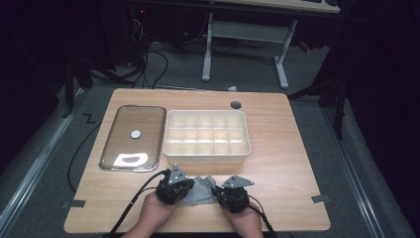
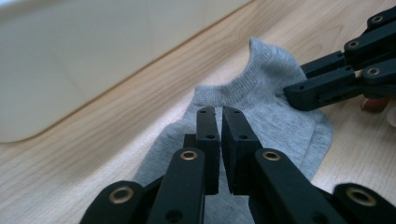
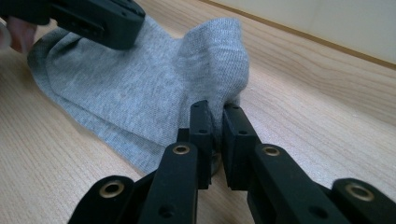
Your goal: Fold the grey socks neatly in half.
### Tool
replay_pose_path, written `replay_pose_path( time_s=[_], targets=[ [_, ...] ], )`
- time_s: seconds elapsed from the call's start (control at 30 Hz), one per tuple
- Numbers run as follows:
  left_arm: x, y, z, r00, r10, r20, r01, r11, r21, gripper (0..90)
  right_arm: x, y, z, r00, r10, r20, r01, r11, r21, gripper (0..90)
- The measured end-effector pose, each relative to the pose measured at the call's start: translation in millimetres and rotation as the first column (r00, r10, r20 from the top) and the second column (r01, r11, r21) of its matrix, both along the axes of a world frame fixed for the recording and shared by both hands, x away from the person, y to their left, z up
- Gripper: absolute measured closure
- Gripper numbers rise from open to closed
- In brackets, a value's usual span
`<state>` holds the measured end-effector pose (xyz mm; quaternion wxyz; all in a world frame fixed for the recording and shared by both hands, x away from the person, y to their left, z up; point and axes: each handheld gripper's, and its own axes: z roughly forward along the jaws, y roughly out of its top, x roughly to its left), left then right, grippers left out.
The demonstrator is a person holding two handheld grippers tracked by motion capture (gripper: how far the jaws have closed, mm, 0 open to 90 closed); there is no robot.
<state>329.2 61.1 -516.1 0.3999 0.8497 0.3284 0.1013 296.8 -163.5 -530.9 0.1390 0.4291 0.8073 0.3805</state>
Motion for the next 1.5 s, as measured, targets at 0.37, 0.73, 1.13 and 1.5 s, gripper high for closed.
replay_pose_path(
  time_s=[0.37, 0.73, 1.13, 1.5],
  targets=[
    [-0.4, -6.8, -8.9, 1.0, 0.001, 0.003, -0.001, 0.9989, 0.046, 83.1, -1.5, -2.9, 3.7, 0.9995, -0.027, 0.016, 0.026, 0.999, 0.036, 85.1],
    [-3.9, -28.2, -10.4, 0.9978, 0.015, 0.065, -0.02, 0.9968, 0.078, 79.6, -6.2, -17.3, 18.2, 0.9984, -0.041, 0.038, 0.036, 0.991, 0.131, 85.6],
    [-5.4, -53.4, -9.8, 0.9968, -0.025, 0.076, 0.019, 0.9963, 0.084, 78.6, -9.4, -30.4, 31.1, 0.9934, -0.076, 0.086, 0.06, 0.982, 0.179, 85.9],
    [-3.5, -54.1, -8.9, 0.9966, -0.025, 0.079, 0.02, 0.9975, 0.067, 75.6, -13.8, -26.9, 36.1, 0.9918, -0.063, 0.112, 0.042, 0.983, 0.177, 85.8]
  ],
)
